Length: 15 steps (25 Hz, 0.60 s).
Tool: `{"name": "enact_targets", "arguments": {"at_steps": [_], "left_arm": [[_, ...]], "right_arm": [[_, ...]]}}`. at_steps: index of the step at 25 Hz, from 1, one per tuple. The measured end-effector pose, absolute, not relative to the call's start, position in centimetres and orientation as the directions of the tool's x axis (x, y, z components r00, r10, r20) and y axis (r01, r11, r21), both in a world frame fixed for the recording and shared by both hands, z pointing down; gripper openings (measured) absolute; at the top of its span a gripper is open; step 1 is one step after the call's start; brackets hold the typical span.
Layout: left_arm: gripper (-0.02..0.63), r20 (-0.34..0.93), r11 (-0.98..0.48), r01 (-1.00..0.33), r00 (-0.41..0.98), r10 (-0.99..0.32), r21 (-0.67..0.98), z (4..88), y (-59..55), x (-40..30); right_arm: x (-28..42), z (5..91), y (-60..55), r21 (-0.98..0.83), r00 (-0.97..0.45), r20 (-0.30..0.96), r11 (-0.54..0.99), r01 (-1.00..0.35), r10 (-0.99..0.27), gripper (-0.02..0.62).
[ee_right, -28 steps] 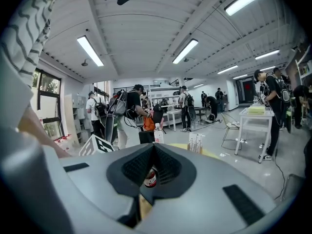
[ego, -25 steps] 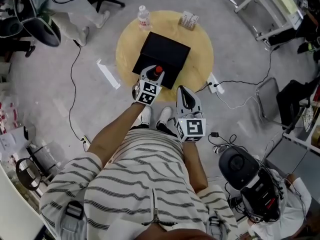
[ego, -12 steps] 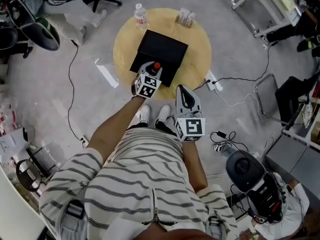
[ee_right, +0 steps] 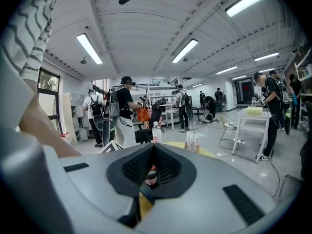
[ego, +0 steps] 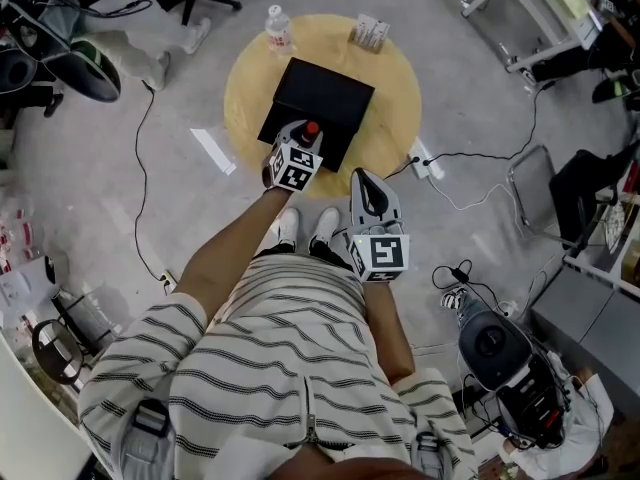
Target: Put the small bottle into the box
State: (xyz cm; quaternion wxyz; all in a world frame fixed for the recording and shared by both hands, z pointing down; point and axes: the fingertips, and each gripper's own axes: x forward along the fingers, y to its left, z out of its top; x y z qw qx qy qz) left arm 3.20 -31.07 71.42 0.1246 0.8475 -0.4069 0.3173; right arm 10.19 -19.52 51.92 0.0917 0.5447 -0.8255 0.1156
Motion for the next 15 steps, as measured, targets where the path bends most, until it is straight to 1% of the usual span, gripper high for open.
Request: {"name": "enact_targets", "arguments": {"at_steps": [15], "left_arm": [[0.150,0.666,-0.624,-0.781,0.443,-0.600,-0.043,73.0,-31.2,3.0]], "right_arm": [[10.5,52.3,-19.8,-0.092,-0.383,0.275,0.373,-0.923,-0.882,0.009]]}}
